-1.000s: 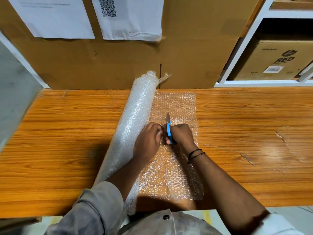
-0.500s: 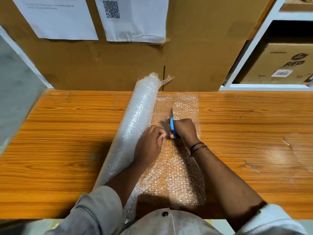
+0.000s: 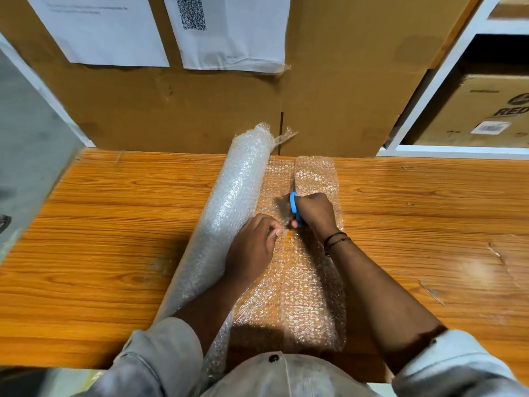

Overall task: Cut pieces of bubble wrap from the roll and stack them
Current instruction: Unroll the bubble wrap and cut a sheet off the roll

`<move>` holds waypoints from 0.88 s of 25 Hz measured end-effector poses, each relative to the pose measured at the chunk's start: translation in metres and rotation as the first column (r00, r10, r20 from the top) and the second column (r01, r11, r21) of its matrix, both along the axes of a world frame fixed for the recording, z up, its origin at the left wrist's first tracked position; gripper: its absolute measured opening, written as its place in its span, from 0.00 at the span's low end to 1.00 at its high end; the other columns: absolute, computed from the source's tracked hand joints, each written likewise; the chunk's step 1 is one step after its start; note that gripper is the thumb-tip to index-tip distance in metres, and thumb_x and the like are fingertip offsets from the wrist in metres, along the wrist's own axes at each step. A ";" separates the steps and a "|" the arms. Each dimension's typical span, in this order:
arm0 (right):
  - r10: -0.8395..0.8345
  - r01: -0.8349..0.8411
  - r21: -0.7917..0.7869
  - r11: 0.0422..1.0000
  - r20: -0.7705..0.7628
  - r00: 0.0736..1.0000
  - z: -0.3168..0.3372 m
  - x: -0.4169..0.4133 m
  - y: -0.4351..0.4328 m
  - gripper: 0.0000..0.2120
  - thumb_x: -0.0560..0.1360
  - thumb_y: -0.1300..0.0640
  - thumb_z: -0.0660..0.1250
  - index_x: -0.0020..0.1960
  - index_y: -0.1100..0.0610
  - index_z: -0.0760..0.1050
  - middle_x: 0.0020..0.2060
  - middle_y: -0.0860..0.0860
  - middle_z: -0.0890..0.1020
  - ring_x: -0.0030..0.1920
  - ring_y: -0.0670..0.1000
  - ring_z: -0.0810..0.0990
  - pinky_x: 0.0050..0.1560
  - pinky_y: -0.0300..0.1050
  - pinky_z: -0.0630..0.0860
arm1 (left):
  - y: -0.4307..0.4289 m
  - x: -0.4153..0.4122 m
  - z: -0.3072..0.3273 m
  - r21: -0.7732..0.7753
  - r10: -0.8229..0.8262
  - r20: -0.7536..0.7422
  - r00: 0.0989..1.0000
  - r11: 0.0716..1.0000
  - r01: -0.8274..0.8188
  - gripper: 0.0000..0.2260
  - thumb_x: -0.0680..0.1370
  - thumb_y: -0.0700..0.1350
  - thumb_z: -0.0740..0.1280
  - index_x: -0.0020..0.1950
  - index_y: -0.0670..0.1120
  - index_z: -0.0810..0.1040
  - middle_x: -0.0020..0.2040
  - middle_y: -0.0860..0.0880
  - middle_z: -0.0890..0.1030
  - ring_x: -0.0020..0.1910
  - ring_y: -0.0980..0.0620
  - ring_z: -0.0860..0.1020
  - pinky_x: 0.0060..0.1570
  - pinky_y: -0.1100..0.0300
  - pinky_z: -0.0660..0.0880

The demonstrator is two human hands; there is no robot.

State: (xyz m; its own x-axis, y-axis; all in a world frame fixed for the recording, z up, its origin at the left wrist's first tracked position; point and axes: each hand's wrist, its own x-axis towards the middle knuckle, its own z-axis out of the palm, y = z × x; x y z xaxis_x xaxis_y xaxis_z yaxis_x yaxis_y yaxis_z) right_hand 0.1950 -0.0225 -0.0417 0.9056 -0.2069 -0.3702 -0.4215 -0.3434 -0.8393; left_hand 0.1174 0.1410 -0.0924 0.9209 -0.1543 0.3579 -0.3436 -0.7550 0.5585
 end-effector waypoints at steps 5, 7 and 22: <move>-0.002 0.002 0.006 1.000 -0.003 1.000 0.001 0.014 -0.001 0.22 0.71 0.45 0.76 0.39 0.66 0.83 0.32 0.60 0.86 0.25 0.56 0.82 0.29 0.44 0.78 | -0.001 0.001 0.001 -0.007 -0.002 0.010 1.000 1.000 0.002 0.02 0.83 0.44 0.65 0.54 0.49 0.77 0.52 0.54 0.77 0.49 0.54 0.75 0.46 0.60 0.72; -0.004 0.004 -0.021 1.000 0.009 1.000 0.002 0.023 0.000 0.21 0.71 0.45 0.76 0.38 0.65 0.82 0.33 0.60 0.86 0.27 0.56 0.84 0.32 0.49 0.81 | -0.001 0.000 0.000 -0.008 -0.006 0.015 1.000 1.000 0.007 0.02 0.83 0.44 0.65 0.54 0.49 0.77 0.52 0.54 0.77 0.49 0.54 0.75 0.47 0.60 0.73; -0.008 0.008 -0.054 0.999 0.006 1.000 0.002 0.066 -0.007 0.15 0.74 0.51 0.75 0.34 0.60 0.81 0.27 0.56 0.83 0.23 0.50 0.78 0.27 0.38 0.73 | -0.001 0.004 -0.001 -0.016 -0.001 0.031 1.000 1.000 0.002 0.02 0.83 0.45 0.65 0.53 0.48 0.77 0.52 0.54 0.78 0.49 0.53 0.76 0.46 0.59 0.72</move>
State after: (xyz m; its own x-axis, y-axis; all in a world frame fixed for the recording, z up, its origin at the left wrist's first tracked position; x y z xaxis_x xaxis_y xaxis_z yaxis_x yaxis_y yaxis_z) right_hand 0.2608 -0.0300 -0.0394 0.9060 -0.2339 -0.3527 -0.4194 -0.3850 -0.8221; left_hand 0.1215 0.1397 -0.0935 0.9093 -0.1497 0.3883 -0.3618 -0.7455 0.5598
